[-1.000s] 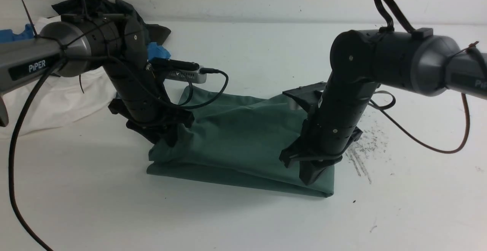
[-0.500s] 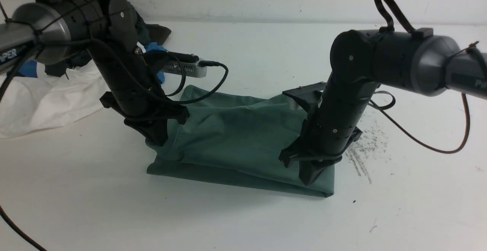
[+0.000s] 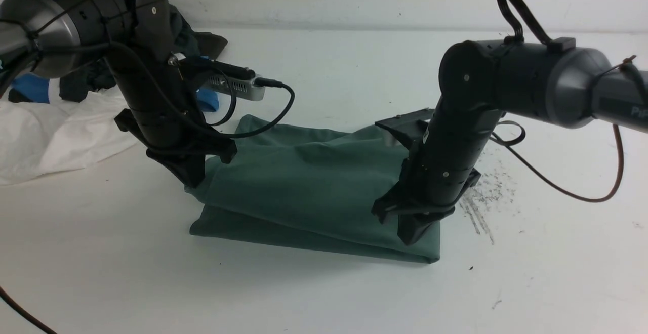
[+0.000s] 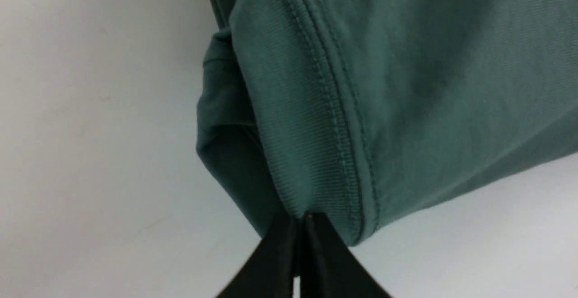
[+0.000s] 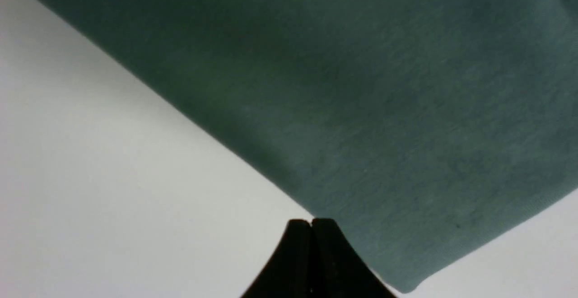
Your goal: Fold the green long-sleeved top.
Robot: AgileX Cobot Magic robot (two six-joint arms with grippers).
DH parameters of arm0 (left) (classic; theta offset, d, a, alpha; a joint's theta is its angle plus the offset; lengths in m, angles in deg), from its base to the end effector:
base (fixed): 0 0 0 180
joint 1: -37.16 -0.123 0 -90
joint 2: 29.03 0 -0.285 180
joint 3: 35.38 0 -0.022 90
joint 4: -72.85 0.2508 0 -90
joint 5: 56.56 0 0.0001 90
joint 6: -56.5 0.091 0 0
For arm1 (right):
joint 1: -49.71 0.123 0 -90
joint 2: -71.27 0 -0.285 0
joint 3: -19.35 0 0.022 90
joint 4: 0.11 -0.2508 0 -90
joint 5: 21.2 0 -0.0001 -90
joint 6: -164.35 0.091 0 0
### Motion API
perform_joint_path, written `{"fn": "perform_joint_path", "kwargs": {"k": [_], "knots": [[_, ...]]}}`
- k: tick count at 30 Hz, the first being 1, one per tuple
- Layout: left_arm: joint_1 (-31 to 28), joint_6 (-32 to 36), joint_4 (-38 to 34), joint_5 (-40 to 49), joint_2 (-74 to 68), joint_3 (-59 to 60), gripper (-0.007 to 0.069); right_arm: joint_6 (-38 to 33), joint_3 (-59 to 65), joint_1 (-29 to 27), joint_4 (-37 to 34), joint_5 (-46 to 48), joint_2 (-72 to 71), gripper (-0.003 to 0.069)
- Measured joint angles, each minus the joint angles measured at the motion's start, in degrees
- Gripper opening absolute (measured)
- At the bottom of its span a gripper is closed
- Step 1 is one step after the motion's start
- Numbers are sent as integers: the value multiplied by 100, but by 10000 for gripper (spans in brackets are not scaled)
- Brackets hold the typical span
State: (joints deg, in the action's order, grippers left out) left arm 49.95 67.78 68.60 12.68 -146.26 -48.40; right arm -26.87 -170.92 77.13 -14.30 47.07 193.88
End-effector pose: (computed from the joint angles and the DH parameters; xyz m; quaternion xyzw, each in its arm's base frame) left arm 0.3782 -0.0923 0.2460 0.1971 0.9781 -0.0361 0.0566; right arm 0.3400 0.1998 0.1995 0.2846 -0.9518 -0.1126 0.0214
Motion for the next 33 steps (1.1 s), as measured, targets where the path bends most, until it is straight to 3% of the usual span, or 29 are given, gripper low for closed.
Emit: {"fn": "perform_joint_path", "kwargs": {"k": [7, 13, 23, 25, 28, 31, 32, 33], "knots": [[0, -49, 163, 5, -130, 9, -4, -5, 0, 0, 0, -126, 258, -15], [0, -740, 425, 5, -198, 33, 10, 130, -5, 0, 0, 8, 327, -15], [0, -1129, 830, 18, -167, -12, 279, 473, -5, 0, 255, 105, -163, -15], [0, -1227, 736, 54, -155, -300, 325, 872, -140, -43, 501, 50, -423, -15], [0, -1257, 392, 85, -151, -663, 300, 1237, -519, -227, 621, -47, -488, -15], [-4, -1194, -328, 91, -171, -1061, 162, 1404, -1093, -546, 620, -182, -353, -15], [-4, -1184, -369, 78, -178, -1081, 151, 1409, -1177, -587, 614, -182, -335, -15], [1, -1129, -615, 18, -231, -1197, 85, 1409, -1439, -697, 579, -182, -201, -15]]}}
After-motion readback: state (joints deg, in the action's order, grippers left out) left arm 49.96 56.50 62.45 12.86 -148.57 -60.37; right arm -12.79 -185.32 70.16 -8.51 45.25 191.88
